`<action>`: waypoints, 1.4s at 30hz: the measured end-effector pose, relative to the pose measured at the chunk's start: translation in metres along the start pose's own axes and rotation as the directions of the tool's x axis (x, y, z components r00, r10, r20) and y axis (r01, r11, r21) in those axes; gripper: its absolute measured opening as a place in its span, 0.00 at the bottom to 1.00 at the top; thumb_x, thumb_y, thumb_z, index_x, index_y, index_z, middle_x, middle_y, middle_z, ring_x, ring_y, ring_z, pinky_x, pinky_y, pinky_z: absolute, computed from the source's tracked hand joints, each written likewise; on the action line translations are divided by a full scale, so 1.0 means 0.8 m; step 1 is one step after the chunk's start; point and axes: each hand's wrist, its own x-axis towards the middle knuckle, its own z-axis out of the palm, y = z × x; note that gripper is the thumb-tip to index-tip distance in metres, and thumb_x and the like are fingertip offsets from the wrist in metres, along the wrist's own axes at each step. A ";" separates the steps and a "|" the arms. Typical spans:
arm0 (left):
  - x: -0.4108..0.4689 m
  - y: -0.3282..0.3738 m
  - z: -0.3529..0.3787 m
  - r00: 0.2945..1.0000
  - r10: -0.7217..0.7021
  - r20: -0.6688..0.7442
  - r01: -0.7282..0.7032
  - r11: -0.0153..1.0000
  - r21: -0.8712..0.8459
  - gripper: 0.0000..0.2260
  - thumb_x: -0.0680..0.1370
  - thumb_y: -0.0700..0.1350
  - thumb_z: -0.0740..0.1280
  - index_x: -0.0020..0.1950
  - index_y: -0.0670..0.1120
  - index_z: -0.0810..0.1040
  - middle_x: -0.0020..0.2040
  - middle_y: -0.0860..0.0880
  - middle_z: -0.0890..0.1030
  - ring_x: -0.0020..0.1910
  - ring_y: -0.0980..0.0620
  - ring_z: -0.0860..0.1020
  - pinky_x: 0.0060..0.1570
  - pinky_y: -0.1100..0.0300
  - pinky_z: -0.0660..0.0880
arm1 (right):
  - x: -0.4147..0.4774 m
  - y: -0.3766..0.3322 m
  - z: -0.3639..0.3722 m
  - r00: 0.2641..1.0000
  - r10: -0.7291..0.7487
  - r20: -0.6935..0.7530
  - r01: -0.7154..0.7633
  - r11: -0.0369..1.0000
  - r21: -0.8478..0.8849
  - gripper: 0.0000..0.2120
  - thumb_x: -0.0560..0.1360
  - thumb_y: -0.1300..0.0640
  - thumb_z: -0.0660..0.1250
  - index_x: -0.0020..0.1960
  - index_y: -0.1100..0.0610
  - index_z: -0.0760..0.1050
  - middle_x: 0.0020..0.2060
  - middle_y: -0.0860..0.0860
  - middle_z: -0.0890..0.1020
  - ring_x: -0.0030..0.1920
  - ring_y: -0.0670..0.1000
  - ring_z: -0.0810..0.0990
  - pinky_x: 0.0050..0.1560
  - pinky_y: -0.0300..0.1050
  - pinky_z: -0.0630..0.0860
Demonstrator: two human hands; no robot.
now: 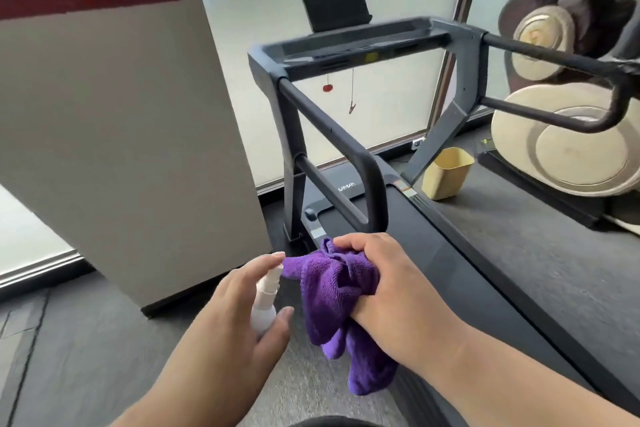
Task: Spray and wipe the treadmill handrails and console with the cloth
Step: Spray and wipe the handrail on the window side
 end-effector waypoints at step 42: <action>0.442 -0.174 -0.004 0.633 0.673 0.383 -0.475 0.728 -0.494 0.31 0.73 0.50 0.70 0.63 0.77 0.58 0.56 0.67 0.74 0.55 0.68 0.73 0.52 0.77 0.65 | 0.347 0.014 0.017 0.563 0.142 -0.814 -0.733 0.542 -0.412 0.23 0.74 0.52 0.72 0.68 0.50 0.75 0.66 0.53 0.70 0.66 0.57 0.68 0.69 0.51 0.66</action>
